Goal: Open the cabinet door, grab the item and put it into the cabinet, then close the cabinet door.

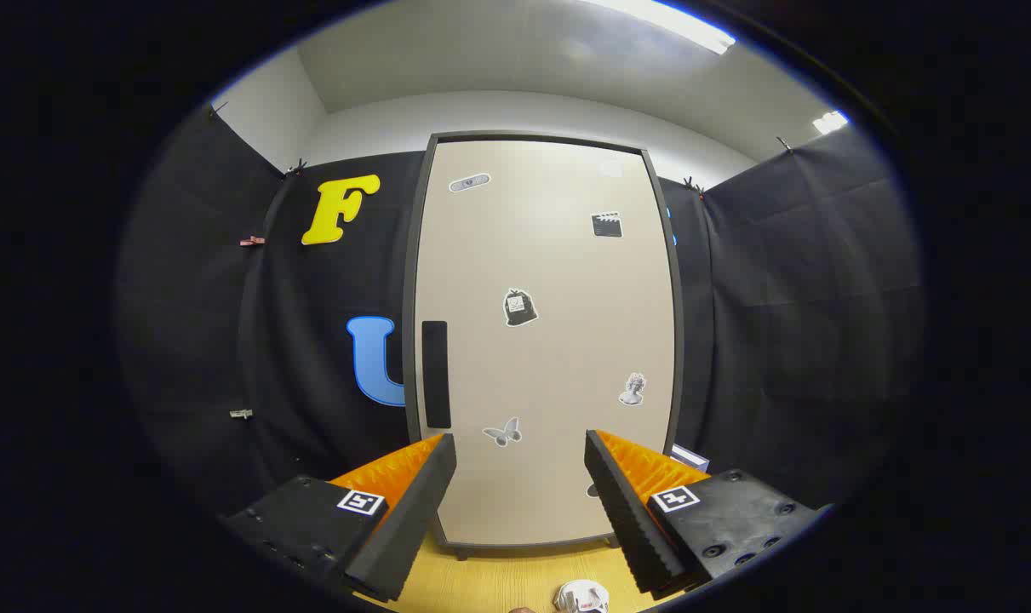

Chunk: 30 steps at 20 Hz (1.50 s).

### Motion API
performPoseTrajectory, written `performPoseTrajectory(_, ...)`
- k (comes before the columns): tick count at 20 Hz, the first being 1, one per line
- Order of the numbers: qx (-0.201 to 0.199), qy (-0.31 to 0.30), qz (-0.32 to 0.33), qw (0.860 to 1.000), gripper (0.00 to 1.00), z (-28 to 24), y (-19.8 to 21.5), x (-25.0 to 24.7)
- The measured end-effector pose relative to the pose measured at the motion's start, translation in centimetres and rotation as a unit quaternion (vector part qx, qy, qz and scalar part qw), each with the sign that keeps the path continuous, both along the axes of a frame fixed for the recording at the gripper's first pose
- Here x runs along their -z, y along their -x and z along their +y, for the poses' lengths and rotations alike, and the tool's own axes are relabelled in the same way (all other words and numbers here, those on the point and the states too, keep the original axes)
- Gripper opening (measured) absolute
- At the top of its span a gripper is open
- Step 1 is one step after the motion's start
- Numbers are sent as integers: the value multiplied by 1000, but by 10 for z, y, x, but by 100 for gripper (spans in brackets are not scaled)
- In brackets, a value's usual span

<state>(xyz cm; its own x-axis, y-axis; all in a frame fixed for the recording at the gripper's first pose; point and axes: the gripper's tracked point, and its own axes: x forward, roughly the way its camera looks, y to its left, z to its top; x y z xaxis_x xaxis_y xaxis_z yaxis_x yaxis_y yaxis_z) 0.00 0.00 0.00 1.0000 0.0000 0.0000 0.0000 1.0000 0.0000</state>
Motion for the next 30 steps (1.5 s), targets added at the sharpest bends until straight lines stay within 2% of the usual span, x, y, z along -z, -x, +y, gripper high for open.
performPoseTrajectory(16,-22,-6,29,999,98,19,0,11)
performPoseTrajectory(30,-15,-7,26,1000,98,20,-4,-4)
